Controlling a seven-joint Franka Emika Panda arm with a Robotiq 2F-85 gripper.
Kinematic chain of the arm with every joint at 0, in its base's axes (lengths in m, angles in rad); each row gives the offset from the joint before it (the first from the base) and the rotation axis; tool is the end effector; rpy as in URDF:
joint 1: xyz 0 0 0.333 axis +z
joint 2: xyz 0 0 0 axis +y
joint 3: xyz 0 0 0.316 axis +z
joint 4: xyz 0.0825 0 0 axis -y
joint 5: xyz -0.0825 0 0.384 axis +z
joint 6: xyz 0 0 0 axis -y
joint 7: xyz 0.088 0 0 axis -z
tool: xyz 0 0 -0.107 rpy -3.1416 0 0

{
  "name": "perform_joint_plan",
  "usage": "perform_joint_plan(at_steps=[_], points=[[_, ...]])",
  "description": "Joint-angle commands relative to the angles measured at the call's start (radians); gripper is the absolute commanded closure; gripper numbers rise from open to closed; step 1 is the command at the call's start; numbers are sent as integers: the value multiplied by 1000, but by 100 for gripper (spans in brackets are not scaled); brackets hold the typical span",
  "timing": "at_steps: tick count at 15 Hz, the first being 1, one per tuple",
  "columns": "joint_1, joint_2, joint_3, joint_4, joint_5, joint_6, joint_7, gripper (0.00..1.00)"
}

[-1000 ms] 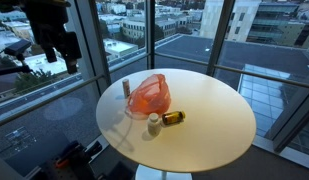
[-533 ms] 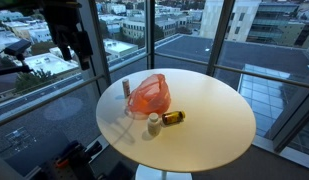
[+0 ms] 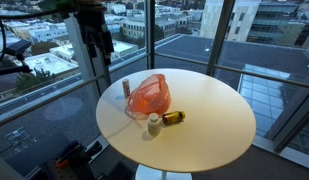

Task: Remove the blue container from the plastic bag and put it on the table

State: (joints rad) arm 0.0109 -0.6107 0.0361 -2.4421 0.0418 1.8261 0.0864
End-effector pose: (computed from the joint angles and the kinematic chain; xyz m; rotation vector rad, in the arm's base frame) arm 0.3656 0.0219 0.5123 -3.1210 0.0884 0.0105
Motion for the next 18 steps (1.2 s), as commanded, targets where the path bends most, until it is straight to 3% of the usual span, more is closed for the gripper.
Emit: perform_joint_plan(at_steps=[1,10,18], points=[[-43,145,14,92,-43,49,70,0],[-72,396,-15,114,-135,264,80,0],[-59,412,-20,99,-135,291,92,0]])
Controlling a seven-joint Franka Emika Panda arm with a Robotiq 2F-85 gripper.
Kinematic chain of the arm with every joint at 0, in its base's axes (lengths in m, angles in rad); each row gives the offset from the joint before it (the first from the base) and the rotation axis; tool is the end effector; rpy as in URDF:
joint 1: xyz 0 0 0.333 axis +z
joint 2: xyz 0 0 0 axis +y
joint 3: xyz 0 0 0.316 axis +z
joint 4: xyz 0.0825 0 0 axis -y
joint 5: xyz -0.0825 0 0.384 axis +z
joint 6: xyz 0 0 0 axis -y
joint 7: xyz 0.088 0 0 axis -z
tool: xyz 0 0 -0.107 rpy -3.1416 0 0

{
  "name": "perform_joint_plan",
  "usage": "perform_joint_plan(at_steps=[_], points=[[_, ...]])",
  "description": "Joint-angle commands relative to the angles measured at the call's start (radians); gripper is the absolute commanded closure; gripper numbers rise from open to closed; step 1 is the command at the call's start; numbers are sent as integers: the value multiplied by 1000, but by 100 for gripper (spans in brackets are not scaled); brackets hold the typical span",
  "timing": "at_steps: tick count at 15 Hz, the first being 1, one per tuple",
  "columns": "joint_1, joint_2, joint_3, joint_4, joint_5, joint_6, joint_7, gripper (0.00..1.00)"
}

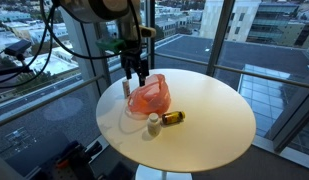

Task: Remove the blue container from the plastic bag and put it on the table

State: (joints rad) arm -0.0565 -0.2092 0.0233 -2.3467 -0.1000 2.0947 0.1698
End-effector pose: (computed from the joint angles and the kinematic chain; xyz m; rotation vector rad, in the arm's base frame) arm 0.4664 -0.0202 0.4122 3.0393 -0.2310 -0.0560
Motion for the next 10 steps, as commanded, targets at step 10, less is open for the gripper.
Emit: perform_joint_plan(at_steps=[10], points=[[49,236,-3,63,87,244,-6,0]])
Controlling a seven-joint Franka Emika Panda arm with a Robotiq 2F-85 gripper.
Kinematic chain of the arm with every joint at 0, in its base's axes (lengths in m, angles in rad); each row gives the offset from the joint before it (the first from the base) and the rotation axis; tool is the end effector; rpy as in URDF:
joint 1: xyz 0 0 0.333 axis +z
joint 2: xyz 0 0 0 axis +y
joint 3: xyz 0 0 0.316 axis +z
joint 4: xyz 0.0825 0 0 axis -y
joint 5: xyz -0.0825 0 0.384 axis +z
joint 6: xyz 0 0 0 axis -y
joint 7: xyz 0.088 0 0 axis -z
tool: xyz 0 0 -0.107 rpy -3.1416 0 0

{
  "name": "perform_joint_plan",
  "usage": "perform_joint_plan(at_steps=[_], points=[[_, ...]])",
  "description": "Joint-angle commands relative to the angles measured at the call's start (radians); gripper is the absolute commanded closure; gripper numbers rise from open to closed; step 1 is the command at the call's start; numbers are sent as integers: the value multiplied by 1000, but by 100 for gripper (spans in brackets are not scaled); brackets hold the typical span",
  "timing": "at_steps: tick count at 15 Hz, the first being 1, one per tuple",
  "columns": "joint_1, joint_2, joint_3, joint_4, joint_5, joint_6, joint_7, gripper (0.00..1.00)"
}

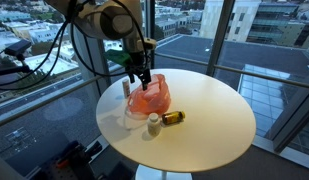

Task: Remove the blue container from the plastic bag and put it on the table

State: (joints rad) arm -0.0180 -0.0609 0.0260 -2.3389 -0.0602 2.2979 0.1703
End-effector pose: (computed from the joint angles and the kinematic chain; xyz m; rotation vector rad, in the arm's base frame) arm 0.4988 0.0027 0.3615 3.0905 -0.1899 0.0371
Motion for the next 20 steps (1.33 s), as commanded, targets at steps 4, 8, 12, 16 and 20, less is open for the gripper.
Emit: perform_joint_plan(at_steps=[4,8,12,16,20], points=[[14,194,-6,109,110,114,-24,0],[14,292,-10,181,121,157,-20,0],[16,369,-12,242,118,175,-16,0],[21,422,-12,278,114,180,-13,0],[31,456,-19,295,103,175,0,0]])
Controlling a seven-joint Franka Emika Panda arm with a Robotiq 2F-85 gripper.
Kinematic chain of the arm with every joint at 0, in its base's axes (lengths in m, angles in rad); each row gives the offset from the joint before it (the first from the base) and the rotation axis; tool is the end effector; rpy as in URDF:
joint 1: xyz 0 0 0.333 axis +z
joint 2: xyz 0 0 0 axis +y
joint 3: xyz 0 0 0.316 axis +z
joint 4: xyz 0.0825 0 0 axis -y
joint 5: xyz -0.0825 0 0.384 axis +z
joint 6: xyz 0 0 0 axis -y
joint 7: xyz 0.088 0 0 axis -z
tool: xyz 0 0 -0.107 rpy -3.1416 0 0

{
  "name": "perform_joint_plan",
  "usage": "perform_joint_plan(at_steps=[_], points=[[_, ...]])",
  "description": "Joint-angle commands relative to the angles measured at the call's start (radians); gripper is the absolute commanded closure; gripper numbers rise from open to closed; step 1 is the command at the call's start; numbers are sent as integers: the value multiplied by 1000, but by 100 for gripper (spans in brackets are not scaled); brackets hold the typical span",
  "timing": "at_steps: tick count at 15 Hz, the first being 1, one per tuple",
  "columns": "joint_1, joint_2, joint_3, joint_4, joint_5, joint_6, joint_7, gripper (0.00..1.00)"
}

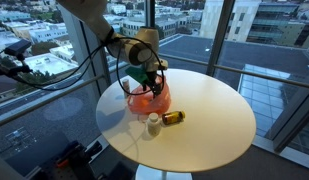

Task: Remove the blue container from the plastic bag and put it on the table

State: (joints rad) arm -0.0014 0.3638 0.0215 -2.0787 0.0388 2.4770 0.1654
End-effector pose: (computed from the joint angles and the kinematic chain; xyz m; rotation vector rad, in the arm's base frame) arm 0.5913 0.0115 0.2543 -3.0939 0.2745 -0.0487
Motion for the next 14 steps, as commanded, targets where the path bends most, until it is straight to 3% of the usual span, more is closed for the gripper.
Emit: perform_joint_plan(at_steps=[1,14], points=[[15,36,-15,36,4,-5,6,0],[53,55,-73,28,-36,0,94,0]])
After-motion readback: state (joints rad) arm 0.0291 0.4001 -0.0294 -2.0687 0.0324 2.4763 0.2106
